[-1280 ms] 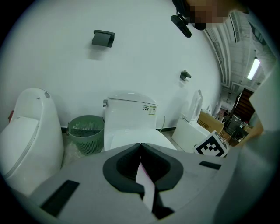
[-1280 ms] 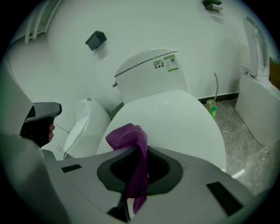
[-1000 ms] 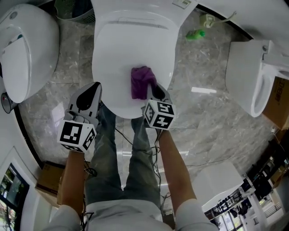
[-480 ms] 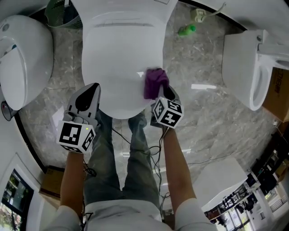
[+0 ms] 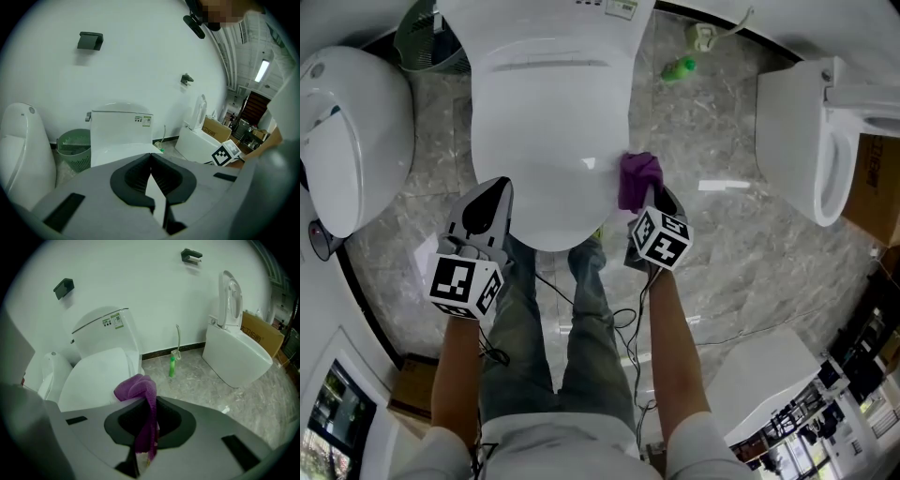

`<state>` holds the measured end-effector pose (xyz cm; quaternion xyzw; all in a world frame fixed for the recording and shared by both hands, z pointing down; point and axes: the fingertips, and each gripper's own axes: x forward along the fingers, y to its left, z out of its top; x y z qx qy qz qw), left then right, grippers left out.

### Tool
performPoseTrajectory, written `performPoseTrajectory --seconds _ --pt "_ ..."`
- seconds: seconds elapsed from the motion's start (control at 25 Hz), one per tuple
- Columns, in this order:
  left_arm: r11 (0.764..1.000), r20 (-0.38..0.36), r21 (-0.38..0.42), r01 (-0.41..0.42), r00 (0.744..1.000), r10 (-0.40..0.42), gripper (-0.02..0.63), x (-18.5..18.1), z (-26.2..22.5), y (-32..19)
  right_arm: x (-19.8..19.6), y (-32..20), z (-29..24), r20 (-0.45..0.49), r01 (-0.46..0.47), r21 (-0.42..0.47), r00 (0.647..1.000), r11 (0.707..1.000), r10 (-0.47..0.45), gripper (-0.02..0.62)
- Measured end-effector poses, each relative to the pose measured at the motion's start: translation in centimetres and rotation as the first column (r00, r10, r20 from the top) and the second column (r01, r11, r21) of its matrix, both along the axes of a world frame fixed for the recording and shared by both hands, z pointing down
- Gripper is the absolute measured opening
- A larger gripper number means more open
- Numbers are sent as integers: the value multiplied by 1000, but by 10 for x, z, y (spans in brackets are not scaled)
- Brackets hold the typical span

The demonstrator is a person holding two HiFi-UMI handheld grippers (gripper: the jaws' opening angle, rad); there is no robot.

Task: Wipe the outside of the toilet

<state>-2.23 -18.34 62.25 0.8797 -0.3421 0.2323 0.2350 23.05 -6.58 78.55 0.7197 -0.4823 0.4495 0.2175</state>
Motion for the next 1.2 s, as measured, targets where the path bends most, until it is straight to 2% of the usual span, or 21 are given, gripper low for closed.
performPoseTrajectory --seconds 0.36,0.48,0.76,0.96,1.2 --pt "999 -21 37 10 1000 -10 12 0 -45 -2 14 7 -48 -20 -40 31 999 999 40 54" --pt "998 -28 54 13 1000 -12 12 -2 -65 -2 12 5 -77 15 -70 90 997 993 69 54" --pt "994 -35 105 24 999 -21 12 -8 -115 -8 -1 -20 -155 49 -80 243 996 967 70 54" --pt "990 -43 132 40 999 -34 12 -16 -150 -10 -13 -37 -215 2 11 325 1000 946 -12 54" --pt "982 -51 185 47 998 -38 12 -23 -190 -20 -16 -48 -275 -8 28 406 1000 913 -27 54"
